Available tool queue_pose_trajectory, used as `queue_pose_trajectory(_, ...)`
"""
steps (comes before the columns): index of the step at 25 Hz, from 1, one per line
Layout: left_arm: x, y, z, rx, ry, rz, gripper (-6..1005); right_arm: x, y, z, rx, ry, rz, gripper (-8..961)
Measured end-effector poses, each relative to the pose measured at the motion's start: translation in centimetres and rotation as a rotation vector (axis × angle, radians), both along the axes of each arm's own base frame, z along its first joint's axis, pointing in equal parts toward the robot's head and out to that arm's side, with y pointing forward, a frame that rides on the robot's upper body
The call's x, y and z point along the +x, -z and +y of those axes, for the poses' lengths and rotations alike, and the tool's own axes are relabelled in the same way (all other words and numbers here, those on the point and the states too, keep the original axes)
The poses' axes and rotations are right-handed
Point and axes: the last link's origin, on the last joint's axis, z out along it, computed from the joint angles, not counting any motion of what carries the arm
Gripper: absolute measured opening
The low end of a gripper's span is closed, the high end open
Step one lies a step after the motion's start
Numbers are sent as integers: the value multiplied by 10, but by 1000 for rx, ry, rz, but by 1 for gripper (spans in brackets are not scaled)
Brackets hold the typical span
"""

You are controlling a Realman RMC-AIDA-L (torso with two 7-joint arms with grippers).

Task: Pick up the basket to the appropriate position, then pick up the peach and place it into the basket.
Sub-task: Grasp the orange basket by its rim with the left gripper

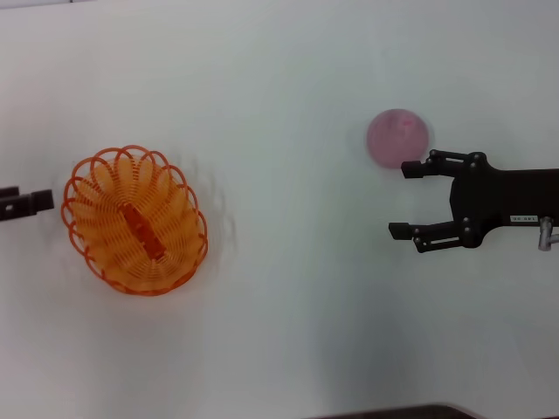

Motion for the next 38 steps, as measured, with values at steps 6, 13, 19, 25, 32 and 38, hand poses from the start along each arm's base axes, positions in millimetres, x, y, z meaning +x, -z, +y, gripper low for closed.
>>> queue_pose_trajectory(6,42,2,46,-134,120,126,784,0,0,0,-3,-1,1,945)
queue_pose_trajectory(13,84,17,86,-267,216,353,784,-3,2,1,-10,-7,4,945)
queue_pose_trajectory(19,98,32,97,-333,246,497,785,-3,2,1,-14,2,9,945)
queue_pose_trajectory(25,108,47,97,-368,304,563,780,-3,1,2,-12,1,6,942)
queue_pose_trajectory(32,116,62,95,-384,341,619,774,-2,1,1,-9,6,4,944)
queue_pose_trajectory(38,119,66,95,-381,358,651,768,-2,2,1,-10,7,5,944)
